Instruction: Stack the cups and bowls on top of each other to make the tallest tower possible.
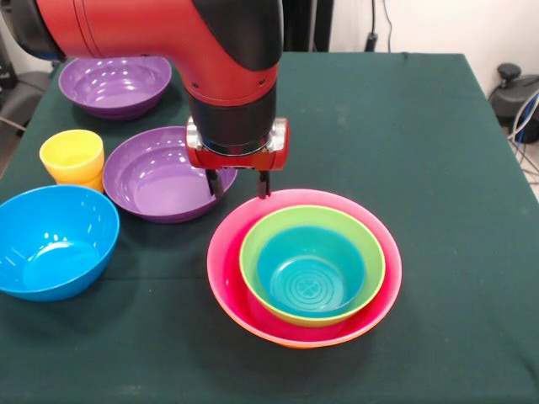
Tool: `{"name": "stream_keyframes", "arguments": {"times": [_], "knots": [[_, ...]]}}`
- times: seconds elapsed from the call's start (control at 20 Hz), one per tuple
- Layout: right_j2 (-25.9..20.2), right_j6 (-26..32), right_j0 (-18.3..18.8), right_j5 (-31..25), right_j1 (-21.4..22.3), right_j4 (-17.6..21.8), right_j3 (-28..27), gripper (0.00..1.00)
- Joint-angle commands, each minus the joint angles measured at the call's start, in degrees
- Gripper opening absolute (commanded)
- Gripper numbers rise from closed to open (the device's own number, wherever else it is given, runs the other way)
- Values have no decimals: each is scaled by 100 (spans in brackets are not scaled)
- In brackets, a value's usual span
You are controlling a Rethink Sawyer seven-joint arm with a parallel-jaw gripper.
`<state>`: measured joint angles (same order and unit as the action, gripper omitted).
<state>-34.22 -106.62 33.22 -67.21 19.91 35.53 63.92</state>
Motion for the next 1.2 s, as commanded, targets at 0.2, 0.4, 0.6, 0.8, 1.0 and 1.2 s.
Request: {"name": "stream_keyframes", "arguments": {"times": [0.2, 0.4, 0.6, 0.8, 1.0, 1.2], "knots": [[163, 1544, -147, 118, 286, 556, 307, 100], [178, 1531, -152, 171, 147, 656, 212, 100], [172, 1518, -74, 303, -161, 652, 155, 100], [148, 1616, 60, 491, -265, 664, 285, 100], [217, 1445, 61, 826, -473, 806, 219, 100], [307, 1402, 40, 1034, -511, 929, 225, 100]]}}
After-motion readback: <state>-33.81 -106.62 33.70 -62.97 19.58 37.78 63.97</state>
